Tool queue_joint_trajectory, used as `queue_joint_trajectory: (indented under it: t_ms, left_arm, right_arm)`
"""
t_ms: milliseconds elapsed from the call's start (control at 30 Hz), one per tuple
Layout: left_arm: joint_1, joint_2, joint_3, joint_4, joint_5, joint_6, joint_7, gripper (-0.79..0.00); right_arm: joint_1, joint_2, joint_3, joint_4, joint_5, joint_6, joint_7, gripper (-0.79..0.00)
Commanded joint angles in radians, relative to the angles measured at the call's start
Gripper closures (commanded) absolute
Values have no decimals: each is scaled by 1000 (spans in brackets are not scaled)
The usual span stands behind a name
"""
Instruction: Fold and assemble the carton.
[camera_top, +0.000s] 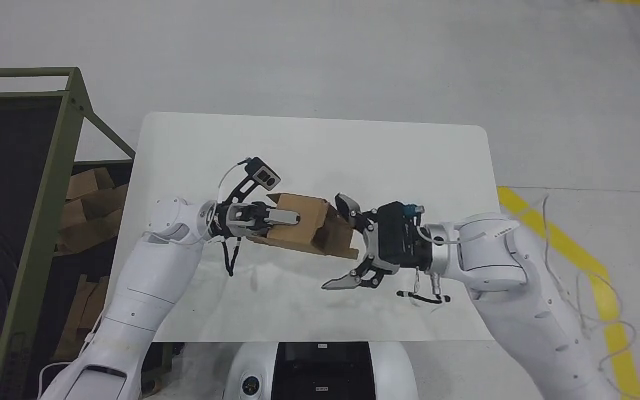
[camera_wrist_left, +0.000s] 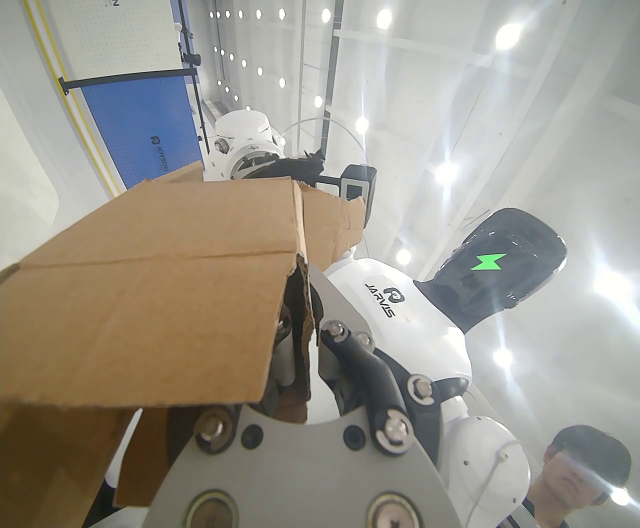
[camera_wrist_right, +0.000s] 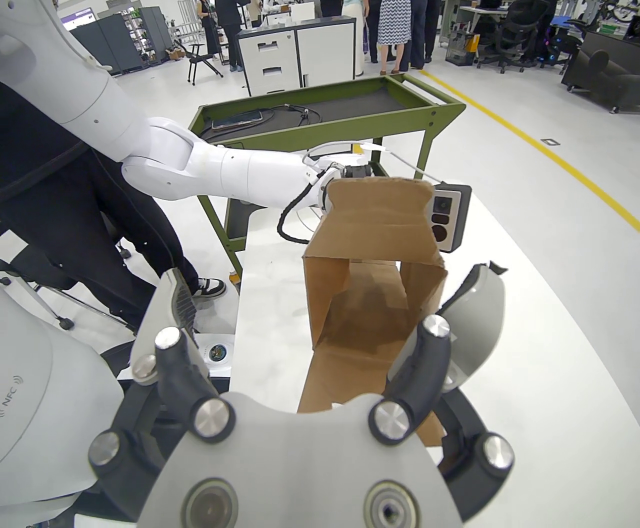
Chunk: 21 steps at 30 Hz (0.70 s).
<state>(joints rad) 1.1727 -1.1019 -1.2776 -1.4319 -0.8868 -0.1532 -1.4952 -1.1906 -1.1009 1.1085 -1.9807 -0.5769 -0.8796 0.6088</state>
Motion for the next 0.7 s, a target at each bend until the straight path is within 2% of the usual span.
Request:
queue_joint_trajectory:
  t_ms: [0, 667]
  left_arm:
    - [-2, 0, 0, -1, 0, 0, -1, 0]
    - [-11, 0, 9, 5, -5, 3, -15, 0]
  right_arm:
    - [5, 1, -8, 4, 6, -2, 7, -785]
    - [85, 6, -101, 49, 65, 15, 57, -785]
